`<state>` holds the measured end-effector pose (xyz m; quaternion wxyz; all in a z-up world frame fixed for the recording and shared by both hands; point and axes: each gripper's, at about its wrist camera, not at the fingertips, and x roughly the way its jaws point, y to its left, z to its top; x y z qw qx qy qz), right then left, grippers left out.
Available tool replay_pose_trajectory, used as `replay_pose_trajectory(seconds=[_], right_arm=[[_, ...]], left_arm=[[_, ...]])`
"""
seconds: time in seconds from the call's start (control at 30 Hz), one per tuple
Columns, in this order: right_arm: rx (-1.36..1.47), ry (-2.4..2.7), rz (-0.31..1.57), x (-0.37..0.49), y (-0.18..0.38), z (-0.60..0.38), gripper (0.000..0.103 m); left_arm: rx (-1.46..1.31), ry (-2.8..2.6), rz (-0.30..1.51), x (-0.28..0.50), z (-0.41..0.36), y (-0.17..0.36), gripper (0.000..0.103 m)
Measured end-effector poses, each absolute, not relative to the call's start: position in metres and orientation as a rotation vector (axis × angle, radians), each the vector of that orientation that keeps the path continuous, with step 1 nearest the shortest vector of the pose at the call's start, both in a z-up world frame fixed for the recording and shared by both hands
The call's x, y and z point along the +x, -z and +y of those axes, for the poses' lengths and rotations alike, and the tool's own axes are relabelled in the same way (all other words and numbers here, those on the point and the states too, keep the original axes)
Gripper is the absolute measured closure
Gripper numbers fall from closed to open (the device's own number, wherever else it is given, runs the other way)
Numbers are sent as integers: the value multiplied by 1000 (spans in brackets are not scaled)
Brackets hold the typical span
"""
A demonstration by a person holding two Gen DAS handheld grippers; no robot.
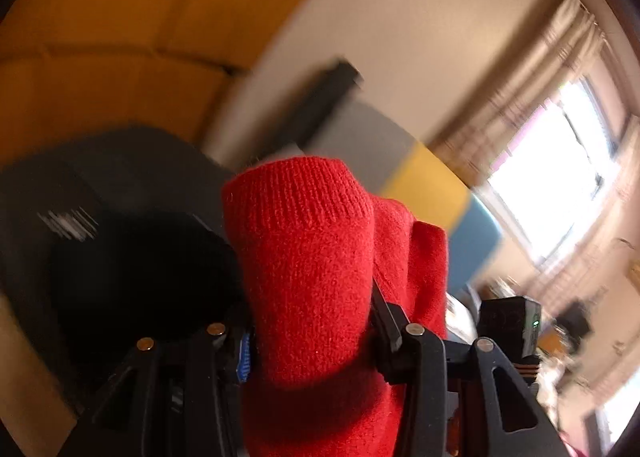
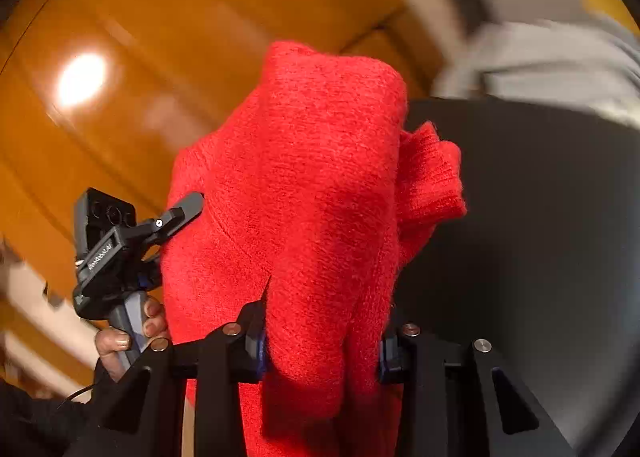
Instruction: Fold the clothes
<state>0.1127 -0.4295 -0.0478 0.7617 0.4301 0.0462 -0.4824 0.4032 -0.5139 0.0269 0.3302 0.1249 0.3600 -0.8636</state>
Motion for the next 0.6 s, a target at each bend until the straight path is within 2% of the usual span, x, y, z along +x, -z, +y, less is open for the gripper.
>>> replay_pose_trajectory(seconds=[0.07,0.17,0.23,0.33,0.47,0.6], right_arm=[[917,996,141,139,35,-482,65],[930,952,216,173,32,-555,65],[963,951,306,190,49,-596,65],[1043,981,449,204,93,-636,65],[1091,967,374,202,125,-643,62],[1051,964,377,195,103,-639,64]], left_arm=[[328,2176,929,426,-547,-30,57],[352,2036,1044,450,-600,-1,57],[428,1959,1102,452,-627,29,57],[452,1929,1089,448,-634,45,54],[483,1889,1071,442,-644,66,55],[508,1891,1048,432,-650,61,55]])
